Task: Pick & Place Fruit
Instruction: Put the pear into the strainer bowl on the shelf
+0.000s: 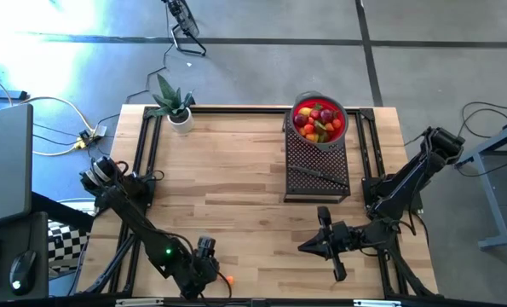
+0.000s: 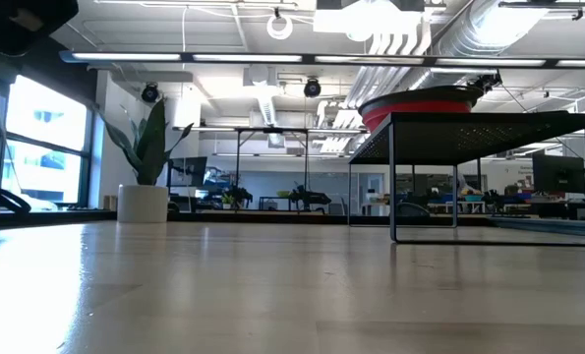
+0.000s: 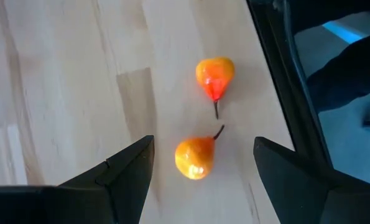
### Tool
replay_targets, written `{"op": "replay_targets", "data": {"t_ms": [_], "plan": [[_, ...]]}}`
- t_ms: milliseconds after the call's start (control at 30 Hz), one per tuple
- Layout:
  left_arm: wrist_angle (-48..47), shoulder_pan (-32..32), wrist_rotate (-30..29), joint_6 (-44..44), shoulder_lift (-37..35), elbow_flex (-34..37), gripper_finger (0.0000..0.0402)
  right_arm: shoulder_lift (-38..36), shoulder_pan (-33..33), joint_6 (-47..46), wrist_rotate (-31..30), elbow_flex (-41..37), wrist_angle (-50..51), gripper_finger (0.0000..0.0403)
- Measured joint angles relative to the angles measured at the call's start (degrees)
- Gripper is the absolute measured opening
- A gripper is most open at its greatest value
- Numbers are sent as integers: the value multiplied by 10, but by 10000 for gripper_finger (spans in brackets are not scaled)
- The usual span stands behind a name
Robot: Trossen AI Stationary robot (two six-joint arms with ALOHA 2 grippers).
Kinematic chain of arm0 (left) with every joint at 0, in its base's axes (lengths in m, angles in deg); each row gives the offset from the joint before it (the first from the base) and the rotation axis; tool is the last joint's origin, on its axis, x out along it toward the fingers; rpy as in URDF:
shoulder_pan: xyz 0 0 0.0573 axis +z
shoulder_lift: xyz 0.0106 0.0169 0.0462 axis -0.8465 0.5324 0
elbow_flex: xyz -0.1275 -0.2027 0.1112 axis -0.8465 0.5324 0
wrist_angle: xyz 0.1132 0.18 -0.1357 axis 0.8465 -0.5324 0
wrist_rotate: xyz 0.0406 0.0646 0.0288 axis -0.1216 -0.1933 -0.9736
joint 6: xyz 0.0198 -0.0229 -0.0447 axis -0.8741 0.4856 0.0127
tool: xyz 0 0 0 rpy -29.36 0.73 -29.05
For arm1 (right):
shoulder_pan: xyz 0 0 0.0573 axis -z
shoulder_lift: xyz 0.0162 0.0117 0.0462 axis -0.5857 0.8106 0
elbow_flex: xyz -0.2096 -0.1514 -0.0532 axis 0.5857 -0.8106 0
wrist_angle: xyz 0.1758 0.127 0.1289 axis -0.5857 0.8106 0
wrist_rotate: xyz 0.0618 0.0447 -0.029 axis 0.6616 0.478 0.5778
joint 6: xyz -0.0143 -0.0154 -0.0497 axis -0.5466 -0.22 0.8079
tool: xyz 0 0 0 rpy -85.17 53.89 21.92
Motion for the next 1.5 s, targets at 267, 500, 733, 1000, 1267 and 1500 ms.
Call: {"op": "replay_targets", "data": {"t_ms": [267, 500, 733, 1000, 1267, 1500], "plan": [[1, 0, 0, 15, 0, 0, 269, 0, 0, 4, 0, 0, 2, 3], [3, 0, 1, 46, 0, 23, 269, 0, 0, 4, 0, 0, 4, 3], [60, 0, 1, 59, 0, 53, 269, 0, 0, 4, 0, 0, 5, 3], [80, 0, 1, 58, 0, 76, 269, 0, 0, 4, 0, 0, 17, 3], [145, 0, 1, 58, 0, 105, 269, 0, 0, 4, 0, 0, 19, 3], [147, 0, 1, 61, 0, 108, 269, 0, 0, 4, 0, 0, 19, 3]]}}
